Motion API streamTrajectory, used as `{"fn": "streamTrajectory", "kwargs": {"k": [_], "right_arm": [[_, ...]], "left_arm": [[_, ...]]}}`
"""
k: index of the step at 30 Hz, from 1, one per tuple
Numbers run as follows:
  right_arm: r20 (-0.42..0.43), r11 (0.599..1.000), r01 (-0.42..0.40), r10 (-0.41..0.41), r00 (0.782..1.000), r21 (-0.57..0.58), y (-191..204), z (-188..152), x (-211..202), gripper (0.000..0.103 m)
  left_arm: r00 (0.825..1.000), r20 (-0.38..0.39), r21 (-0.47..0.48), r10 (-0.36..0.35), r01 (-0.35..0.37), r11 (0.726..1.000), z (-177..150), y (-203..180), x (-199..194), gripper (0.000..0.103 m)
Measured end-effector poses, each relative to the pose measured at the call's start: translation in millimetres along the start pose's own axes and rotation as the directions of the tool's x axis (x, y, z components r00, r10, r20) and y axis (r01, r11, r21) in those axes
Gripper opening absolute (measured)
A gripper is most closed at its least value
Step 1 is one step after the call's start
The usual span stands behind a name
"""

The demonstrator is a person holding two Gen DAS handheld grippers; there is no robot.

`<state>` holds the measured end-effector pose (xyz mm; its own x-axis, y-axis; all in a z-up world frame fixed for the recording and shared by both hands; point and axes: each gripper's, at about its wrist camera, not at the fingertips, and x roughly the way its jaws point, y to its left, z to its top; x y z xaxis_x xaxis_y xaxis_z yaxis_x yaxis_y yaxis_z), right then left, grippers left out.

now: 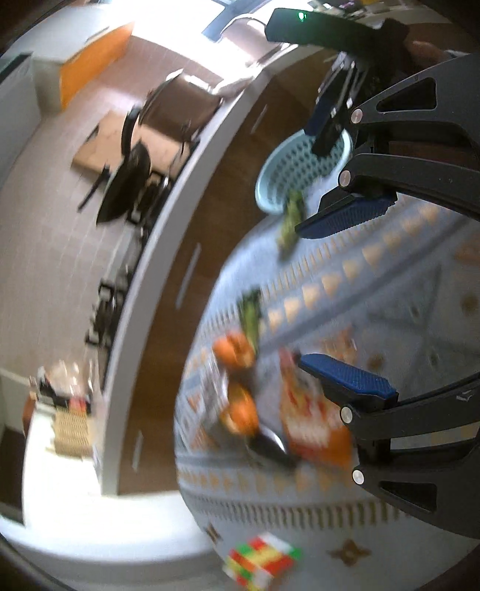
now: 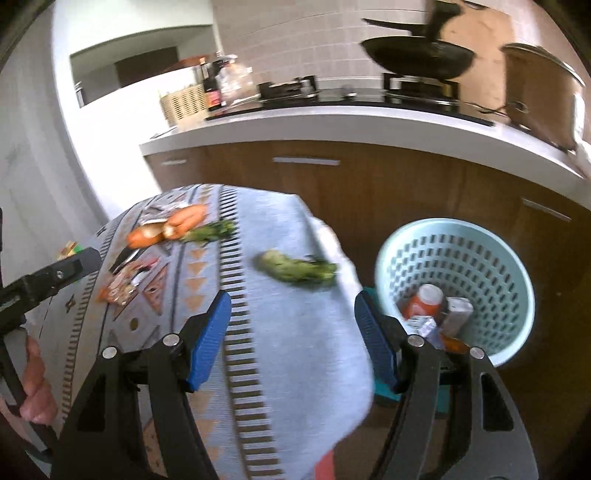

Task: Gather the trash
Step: 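Grasp orange snack bag with left gripper while right gripper moves to green bok choy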

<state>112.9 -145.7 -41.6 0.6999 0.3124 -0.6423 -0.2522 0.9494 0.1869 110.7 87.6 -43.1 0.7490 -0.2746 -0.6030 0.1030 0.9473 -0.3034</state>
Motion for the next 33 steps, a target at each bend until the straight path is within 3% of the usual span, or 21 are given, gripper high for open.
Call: {"fn": "streamTrajectory", "kwargs": {"k": [1, 3, 7, 11, 13, 18, 22, 25, 28, 29, 33], "right_arm": [[-0.005, 1.0, -0.003, 0.002, 1.0, -0.013, 6.6, -0.4, 2.9, 0.065], [-0.014, 1.0, -0.005, 0.005, 1.0, -0.025, 15.0, -2.2, 6.1, 0.065], [-0.047, 0.999, -0.012, 0.01, 0.999, -0.044, 26.9, -4.0, 16.8, 0.065], [-0.063, 0.998, -0.014, 0.011, 0.998, -0.054, 31.0, -3.4, 22.3, 0.065], [-0.061, 0.998, -0.007, 0.004, 0.998, -0.054, 31.7, -1.6, 24.1, 0.065], [-0.086, 1.0, -0.025, 0.023, 0.996, -0.016, 23.0, 8.0, 41.5, 0.065], [-0.106, 1.0, -0.03, 0.029, 0.994, -0.006, 18.2, 19.1, 57.7, 0.065], [-0.116, 0.998, -0.047, 0.041, 0.992, -0.045, 30.1, 28.5, 71.6, 0.066], [-0.129, 0.992, -0.083, 0.07, 0.989, -0.097, 51.5, 38.6, 90.6, 0.065], [-0.135, 0.989, -0.094, 0.078, 0.988, -0.116, 59.3, 43.5, 99.2, 0.065], [-0.13, 0.977, -0.117, 0.095, 0.987, -0.176, 79.3, 60.8, 130.1, 0.065]], "left_arm": [[1.0, -0.004, -0.01, 0.006, -0.006, 1.0, -2.8, 9.4, -2.2, 0.064], [0.999, -0.033, -0.017, 0.01, -0.01, 1.0, -8.4, 24.2, -1.8, 0.079], [0.996, -0.068, 0.053, 0.051, -0.047, 0.997, -19.3, 25.6, 8.1, 0.08], [0.984, -0.081, 0.152, 0.157, -0.144, 0.978, -24.4, 14.8, 27.1, 0.08], [0.971, -0.093, 0.195, 0.219, -0.198, 0.961, -25.1, 13.7, 39.2, 0.076], [0.952, -0.109, 0.213, 0.286, -0.259, 0.942, -22.7, 23.5, 60.6, 0.062], [0.953, -0.095, 0.19, 0.289, -0.268, 0.945, -20.7, 31.3, 66.0, 0.054], [0.955, -0.102, 0.164, 0.278, -0.259, 0.952, -20.6, 36.0, 68.4, 0.034], [0.958, -0.101, 0.131, 0.27, -0.256, 0.958, -19.1, 41.4, 66.9, 0.029], [0.96, -0.096, 0.121, 0.263, -0.251, 0.96, -18.9, 43.0, 65.8, 0.019], [0.97, -0.051, 0.046, 0.236, -0.233, 0.971, -21.0, 50.7, 52.6, 0.009]]}}
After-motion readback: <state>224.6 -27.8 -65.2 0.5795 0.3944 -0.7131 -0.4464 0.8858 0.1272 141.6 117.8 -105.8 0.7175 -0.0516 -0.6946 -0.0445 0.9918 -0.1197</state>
